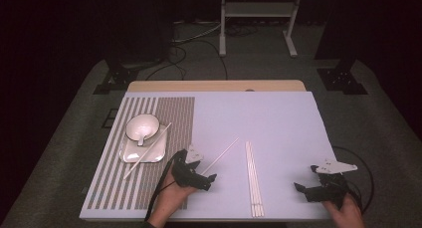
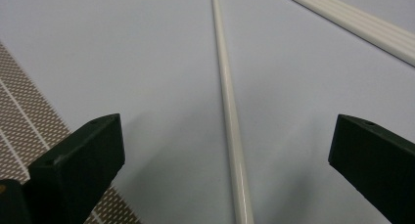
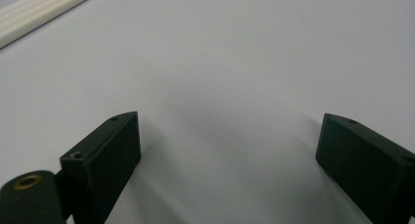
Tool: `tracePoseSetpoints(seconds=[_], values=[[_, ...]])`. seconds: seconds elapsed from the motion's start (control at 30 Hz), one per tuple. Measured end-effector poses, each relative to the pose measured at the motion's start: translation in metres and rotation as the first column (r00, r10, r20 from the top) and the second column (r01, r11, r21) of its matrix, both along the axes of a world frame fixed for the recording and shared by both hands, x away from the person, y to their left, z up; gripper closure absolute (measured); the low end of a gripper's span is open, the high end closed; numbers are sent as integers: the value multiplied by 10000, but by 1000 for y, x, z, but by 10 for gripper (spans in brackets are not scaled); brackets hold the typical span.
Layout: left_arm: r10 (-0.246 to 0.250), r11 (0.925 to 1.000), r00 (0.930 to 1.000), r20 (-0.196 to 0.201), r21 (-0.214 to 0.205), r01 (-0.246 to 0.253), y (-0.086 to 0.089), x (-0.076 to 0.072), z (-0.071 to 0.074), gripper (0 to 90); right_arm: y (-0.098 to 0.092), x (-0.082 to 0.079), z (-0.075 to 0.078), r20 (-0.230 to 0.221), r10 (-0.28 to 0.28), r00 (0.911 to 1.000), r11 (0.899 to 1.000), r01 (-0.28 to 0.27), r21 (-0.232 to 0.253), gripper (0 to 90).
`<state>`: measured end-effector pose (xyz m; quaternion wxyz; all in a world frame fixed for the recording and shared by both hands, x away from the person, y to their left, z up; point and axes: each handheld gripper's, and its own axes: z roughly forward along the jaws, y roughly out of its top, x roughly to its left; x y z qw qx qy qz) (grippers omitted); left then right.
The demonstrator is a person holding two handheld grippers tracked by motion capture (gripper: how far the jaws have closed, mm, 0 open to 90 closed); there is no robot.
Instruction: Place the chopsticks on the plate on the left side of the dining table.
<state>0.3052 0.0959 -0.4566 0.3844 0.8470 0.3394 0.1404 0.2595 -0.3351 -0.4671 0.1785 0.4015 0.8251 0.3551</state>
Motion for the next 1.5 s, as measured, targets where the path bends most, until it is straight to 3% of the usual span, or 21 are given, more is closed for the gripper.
tracePoseSetpoints(seconds=[0.23, 0.47, 0.9, 1.13, 1.2, 1.5], values=[[30, 9999, 10000, 32, 127, -30, -9, 3, -3, 0, 0, 0, 0, -1, 0, 10000, 10000, 0, 0, 80], [-71, 9974, 10000, 27, 717, 69, -17, 3, -8, 0, 0, 0, 0, -1, 1, 10000, 10000, -1, -2, 79], [0, 9980, 10000, -41, 640, 3, -16, 4, -8, 1, 0, 0, 0, 2, 0, 10000, 10000, 0, -4, 80], [228, 9991, 9995, 216, 345, -236, -12, 1, -7, 129, 0, 0, 0, 5, 4, 10000, 10000, -4, -10, 80], [150, 9995, 9994, 309, 262, -158, -11, 0, -6, 214, 0, 0, 0, 3, 1, 10000, 10000, -1, -10, 79], [-448, 9989, 9980, 451, 170, 440, -11, -3, -5, 412, 0, 0, 0, 8, 2, 10000, 10000, -2, -12, 79]])
